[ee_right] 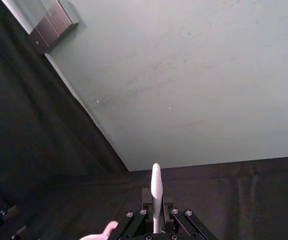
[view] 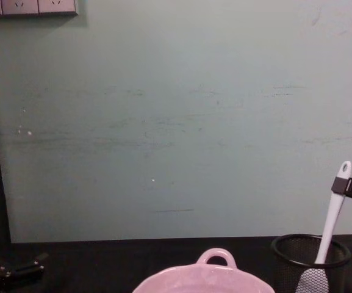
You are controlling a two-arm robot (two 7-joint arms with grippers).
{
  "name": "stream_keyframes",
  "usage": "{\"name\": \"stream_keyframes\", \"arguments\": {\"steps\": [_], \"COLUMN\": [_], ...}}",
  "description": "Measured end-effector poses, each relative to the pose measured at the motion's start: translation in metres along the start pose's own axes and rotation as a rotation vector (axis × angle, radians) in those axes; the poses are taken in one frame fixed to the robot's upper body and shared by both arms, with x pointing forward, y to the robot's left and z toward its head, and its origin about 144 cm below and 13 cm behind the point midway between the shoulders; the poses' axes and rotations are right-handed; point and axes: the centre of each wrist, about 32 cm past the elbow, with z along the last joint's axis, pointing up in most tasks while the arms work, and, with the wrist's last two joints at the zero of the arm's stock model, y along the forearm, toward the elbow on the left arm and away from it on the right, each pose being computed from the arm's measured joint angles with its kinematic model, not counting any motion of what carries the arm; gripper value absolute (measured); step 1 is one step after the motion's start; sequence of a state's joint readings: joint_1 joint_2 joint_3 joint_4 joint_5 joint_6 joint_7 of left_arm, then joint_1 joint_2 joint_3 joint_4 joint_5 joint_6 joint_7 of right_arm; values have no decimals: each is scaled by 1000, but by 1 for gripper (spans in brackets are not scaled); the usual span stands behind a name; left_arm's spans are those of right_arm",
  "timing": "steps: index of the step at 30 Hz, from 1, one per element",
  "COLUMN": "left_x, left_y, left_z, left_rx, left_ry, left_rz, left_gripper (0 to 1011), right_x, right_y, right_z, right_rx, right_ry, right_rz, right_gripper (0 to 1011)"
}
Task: Use the one hand to pick up the spoon and stir the clear water in the bowl.
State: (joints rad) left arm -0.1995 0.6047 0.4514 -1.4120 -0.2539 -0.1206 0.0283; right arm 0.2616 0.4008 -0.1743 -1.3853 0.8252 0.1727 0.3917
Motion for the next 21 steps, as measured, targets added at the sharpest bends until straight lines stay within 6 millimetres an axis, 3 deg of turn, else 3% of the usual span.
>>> {"name": "stream_keyframes", "arguments": {"steps": [15, 21], "left_x": [0, 0], "left_y": [0, 0], "left_z": [0, 0], "left_rx": [0, 0], "left_ry": [0, 0], "left_rz": [0, 0], "left_gripper": [1011, 1011], "right_x": [7, 6], "right_y": [4, 4], "right_z": [-4, -4], "right_rx": [-11, -9], "right_ry": [10, 8], "right_rz": [-1, -1], "right_gripper": [125, 301]}}
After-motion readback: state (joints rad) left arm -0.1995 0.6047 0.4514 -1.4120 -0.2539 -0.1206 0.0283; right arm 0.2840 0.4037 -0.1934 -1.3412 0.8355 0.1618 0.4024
